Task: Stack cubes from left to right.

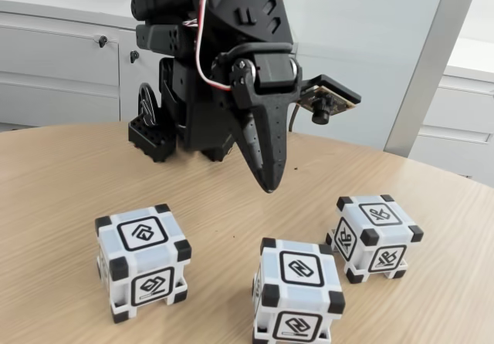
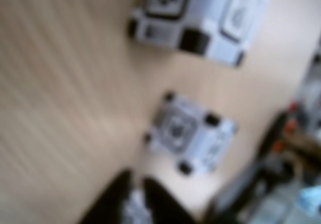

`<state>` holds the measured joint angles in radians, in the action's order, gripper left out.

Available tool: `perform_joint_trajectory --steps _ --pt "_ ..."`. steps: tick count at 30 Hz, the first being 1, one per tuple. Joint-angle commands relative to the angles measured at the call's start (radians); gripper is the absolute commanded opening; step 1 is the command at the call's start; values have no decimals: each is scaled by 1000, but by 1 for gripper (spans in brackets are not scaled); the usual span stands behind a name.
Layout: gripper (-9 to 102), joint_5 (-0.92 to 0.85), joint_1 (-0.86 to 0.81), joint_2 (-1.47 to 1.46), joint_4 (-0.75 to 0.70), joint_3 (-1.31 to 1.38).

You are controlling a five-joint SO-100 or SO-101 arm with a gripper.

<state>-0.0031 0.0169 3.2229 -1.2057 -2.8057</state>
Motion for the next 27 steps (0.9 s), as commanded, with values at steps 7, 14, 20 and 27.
perform_joint_trajectory --steps 7,14,20,27 --pt "5 8 -8 60 2 6" --pt "2 -2 -8 60 2 6" --pt "1 -5 -8 60 2 6" --pt "0 -6 -6 60 2 6"
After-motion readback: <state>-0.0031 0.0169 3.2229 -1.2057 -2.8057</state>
